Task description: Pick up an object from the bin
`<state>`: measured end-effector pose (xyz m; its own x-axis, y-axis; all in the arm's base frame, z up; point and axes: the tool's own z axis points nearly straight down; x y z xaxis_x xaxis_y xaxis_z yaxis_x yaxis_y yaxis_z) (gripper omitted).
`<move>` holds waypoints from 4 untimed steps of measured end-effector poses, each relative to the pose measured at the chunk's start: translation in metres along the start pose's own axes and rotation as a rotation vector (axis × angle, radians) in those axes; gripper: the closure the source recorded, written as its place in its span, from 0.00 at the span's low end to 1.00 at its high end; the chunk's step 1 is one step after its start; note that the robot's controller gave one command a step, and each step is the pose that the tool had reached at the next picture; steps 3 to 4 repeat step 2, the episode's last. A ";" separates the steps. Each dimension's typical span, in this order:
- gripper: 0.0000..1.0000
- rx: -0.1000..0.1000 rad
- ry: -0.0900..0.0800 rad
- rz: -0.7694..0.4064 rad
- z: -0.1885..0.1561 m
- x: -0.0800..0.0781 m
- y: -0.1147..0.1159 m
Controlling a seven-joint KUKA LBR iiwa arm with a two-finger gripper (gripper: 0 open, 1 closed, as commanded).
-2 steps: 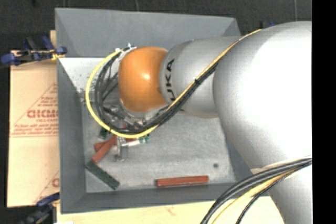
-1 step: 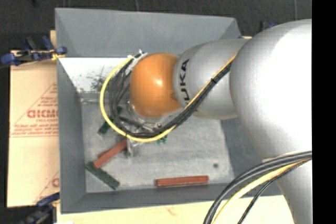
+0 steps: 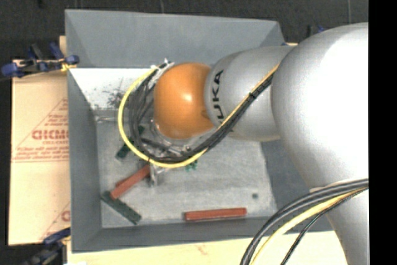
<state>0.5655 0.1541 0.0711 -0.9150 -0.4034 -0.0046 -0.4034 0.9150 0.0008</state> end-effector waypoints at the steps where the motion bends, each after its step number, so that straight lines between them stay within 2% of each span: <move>1: 1.00 0.000 0.005 0.009 -0.016 -0.017 -0.017; 2: 1.00 0.000 0.001 0.005 -0.134 0.004 0.040; 4: 1.00 0.000 0.001 0.005 -0.134 0.004 0.040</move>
Offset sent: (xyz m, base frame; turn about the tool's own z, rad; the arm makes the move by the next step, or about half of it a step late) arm -0.0213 0.0348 0.1332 0.0045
